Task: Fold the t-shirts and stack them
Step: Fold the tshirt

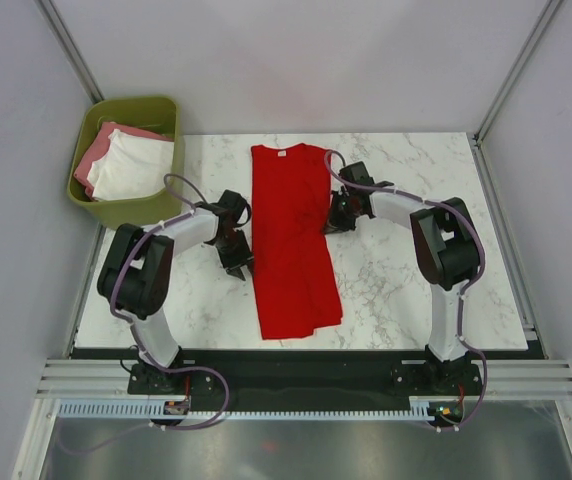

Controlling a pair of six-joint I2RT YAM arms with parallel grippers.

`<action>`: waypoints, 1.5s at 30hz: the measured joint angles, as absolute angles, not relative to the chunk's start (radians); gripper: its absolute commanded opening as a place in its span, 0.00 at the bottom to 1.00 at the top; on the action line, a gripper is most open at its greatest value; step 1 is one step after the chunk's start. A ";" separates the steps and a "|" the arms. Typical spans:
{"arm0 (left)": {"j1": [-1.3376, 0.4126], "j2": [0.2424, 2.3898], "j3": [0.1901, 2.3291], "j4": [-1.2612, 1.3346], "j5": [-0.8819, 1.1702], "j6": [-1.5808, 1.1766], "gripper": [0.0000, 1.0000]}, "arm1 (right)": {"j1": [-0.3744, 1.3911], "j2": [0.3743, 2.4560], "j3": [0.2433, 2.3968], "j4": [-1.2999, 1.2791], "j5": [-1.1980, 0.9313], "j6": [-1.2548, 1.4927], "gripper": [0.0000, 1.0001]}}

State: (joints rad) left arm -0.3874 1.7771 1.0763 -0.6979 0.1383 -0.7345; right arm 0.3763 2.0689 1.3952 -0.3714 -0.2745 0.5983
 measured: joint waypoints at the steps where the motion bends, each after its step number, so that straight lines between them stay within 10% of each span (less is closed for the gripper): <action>1: -0.385 1.795 1.096 -0.710 0.143 -0.734 0.33 | 0.372 2.074 1.404 -0.376 -0.274 0.598 0.00; 12: -0.339 2.067 1.444 -0.777 0.278 -0.731 0.28 | 0.286 2.185 1.586 -0.437 -0.261 0.591 0.01; 19: -0.322 2.178 1.614 -0.673 0.296 -0.725 0.32 | 0.272 2.146 1.544 -0.426 -0.245 0.573 0.44; 25: -0.323 1.982 1.332 -0.544 0.279 -0.722 0.56 | 0.273 1.981 1.330 -0.433 -0.231 0.532 0.54; 33: -0.374 1.538 0.826 -0.525 0.263 -0.757 0.61 | 0.350 1.699 0.979 -0.461 -0.226 0.519 0.54; 45: -0.445 1.316 0.621 -0.498 0.263 -0.844 0.61 | 0.590 1.491 0.759 -0.425 -0.226 0.685 0.53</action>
